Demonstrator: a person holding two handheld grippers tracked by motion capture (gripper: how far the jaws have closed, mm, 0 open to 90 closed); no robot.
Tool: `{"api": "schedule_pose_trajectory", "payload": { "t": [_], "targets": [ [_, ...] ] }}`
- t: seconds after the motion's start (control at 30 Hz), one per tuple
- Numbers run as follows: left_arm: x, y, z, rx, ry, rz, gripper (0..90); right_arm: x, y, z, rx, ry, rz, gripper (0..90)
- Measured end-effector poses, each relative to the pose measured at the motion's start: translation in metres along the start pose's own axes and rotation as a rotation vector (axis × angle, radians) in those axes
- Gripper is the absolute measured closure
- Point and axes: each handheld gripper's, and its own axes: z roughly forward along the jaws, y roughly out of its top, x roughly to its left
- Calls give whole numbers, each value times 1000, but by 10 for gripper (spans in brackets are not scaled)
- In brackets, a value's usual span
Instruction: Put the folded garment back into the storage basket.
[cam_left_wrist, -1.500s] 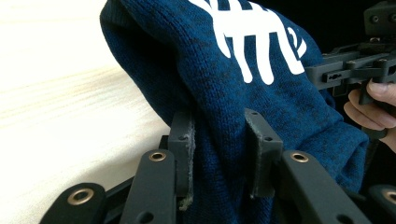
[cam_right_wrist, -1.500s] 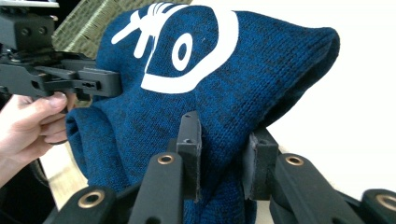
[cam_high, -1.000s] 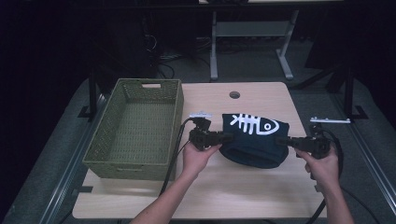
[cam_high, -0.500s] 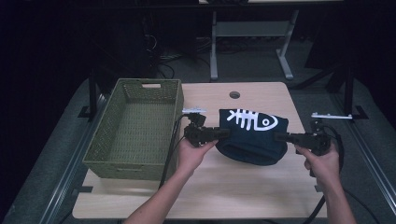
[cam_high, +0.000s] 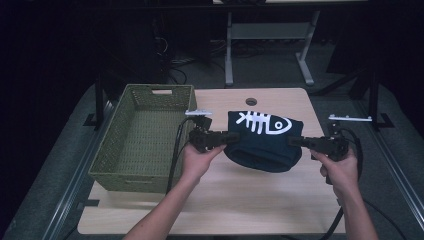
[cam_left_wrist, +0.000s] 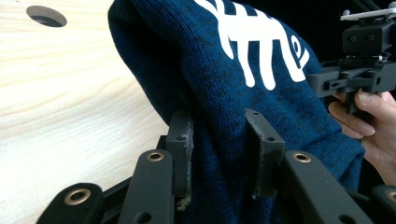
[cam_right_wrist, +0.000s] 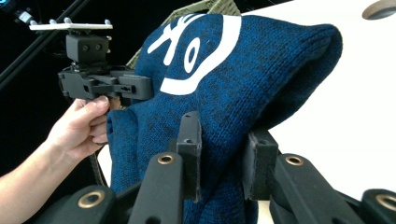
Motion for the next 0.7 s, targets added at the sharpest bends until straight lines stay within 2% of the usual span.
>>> {"api": "schedule_pose_trajectory", "payload": {
  "t": [0.23, 0.7],
  "targets": [
    [4, 3, -9, -11, -5, -15, 665, 7, 7, 7, 0, 15, -6, 721],
    [8, 13, -36, -23, 0, -8, 659, 25, 20, 21, 4, 35, -16, 720]
  ]
}}
